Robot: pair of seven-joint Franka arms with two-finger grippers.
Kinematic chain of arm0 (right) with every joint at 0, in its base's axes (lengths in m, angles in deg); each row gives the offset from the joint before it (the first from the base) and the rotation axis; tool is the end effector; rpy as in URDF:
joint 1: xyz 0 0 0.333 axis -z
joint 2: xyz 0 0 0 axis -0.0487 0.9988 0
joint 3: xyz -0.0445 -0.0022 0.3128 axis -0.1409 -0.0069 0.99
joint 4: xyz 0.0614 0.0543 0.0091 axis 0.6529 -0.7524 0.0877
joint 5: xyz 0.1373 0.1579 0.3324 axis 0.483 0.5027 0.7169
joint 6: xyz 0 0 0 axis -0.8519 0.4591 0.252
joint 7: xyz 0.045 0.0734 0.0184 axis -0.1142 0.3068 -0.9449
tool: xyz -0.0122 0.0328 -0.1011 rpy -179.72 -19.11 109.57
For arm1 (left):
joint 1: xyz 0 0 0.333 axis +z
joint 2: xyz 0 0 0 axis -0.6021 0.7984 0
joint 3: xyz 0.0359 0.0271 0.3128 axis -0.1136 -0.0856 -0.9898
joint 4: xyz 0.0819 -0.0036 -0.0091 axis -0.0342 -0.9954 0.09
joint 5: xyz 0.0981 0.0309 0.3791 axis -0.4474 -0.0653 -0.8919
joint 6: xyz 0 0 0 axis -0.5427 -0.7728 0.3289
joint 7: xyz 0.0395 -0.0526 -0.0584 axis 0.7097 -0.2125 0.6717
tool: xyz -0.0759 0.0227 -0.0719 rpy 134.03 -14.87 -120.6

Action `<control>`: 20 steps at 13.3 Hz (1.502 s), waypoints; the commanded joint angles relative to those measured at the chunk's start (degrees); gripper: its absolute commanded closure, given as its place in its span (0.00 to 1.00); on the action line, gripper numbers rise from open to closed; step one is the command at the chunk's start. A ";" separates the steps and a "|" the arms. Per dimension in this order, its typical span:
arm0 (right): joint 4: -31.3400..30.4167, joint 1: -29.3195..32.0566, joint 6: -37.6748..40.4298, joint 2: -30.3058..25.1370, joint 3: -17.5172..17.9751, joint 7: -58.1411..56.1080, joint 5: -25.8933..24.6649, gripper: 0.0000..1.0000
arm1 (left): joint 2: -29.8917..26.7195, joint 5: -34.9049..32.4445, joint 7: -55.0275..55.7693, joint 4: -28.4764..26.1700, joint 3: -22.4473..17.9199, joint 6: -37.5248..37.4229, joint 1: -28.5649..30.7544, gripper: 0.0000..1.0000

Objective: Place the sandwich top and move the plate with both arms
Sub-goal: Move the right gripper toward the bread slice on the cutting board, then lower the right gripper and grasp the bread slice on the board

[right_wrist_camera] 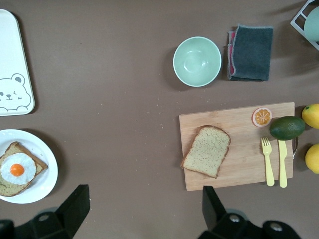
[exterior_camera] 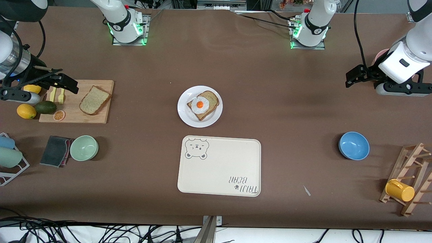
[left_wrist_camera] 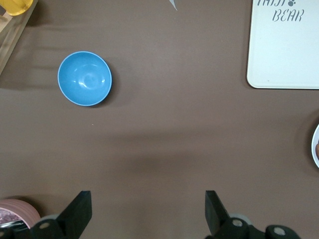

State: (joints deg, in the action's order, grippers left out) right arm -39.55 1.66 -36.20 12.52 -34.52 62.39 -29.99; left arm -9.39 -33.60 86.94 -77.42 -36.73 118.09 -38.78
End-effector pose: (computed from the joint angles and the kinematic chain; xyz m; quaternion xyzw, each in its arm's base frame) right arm 0.5752 0.0464 0.5833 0.9972 -0.0674 -0.0278 0.0155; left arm 0.5458 -0.0440 0.5783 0.9994 -0.0100 -0.0327 0.0111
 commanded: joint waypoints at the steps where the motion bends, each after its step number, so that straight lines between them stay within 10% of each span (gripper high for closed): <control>1: -1.35 1.22 -0.72 -1.33 1.09 -0.46 -0.62 0.00 | 0.51 -2.01 0.67 1.51 0.18 -1.21 -0.26 0.00; 12: -2.48 1.04 -1.42 -1.24 1.18 2.18 -0.45 0.00 | 0.51 -2.01 0.76 1.51 0.18 -1.21 -0.35 0.00; 20: -27.67 1.04 -20.65 -5.36 3.71 2.18 -11.22 0.00 | 0.51 -2.01 0.76 1.51 0.18 -1.21 -0.35 0.00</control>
State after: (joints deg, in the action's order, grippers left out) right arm -59.15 1.85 -52.81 11.81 -33.58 63.42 -36.34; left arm -9.39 -33.60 86.94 -77.41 -36.73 118.08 -38.79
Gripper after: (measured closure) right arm 0.000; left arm 0.000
